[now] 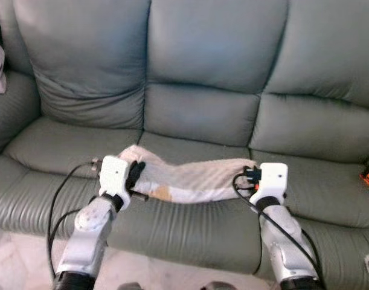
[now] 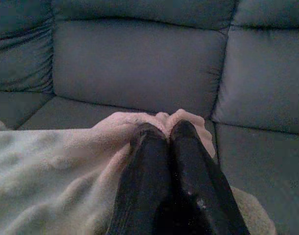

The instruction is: Move the pillow to the sofa

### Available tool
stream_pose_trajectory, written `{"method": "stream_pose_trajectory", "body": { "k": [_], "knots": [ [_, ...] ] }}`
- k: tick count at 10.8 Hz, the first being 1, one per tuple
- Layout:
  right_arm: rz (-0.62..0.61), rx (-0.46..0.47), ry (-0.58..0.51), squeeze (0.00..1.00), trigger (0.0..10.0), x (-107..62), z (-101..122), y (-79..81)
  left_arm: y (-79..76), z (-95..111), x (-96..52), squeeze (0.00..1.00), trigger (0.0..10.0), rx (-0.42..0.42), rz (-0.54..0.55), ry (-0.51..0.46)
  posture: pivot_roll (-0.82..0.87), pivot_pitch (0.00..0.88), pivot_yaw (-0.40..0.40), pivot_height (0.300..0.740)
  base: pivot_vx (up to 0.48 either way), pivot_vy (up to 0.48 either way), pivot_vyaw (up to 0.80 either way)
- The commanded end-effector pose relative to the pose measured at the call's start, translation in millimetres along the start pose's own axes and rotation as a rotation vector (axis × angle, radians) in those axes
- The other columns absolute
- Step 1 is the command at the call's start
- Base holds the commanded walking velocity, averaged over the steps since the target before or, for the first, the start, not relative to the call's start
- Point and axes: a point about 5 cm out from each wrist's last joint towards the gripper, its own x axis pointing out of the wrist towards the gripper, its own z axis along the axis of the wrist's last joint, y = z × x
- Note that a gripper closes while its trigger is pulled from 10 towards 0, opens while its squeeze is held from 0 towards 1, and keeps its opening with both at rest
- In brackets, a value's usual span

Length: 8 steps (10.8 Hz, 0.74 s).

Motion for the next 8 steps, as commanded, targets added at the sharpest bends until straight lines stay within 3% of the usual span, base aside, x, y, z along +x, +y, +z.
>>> {"method": "stream_pose_trajectory", "body": {
  "k": [1, 3, 6, 8],
  "knots": [
    [-0.002, -0.006, -0.033, 0.00, 10.0, -0.3, 7, -0.1, 0.8, 2, 0.0, 0.00, 10.0, 0.034, -0.009, -0.009, -0.04, 0.000, -0.026, 0.740, 0.000, 0.000, 0.00],
    [-0.008, -0.003, -0.039, 0.00, 10.0, -1.0, 10, 0.9, 3.2, 4, -1.5, 0.00, 10.0, 0.048, -0.001, -0.012, -0.04, 0.000, -0.025, 0.740, 0.000, 0.000, 0.00],
    [-0.024, 0.037, -0.056, 0.00, 10.0, -3.2, 19, 4.5, 31.7, 7, -12.9, 0.00, 10.0, 0.088, 0.123, -0.032, -0.02, 0.000, -0.038, 0.735, 0.000, 0.000, 0.00],
    [-0.019, 0.043, -0.050, 0.00, 10.0, -4.5, 20, 6.6, 28.3, 4, -17.0, 0.00, 10.0, 0.067, 0.125, -0.018, -0.02, 0.000, -0.042, 0.690, 0.000, 0.000, 0.00]
  ]
}}
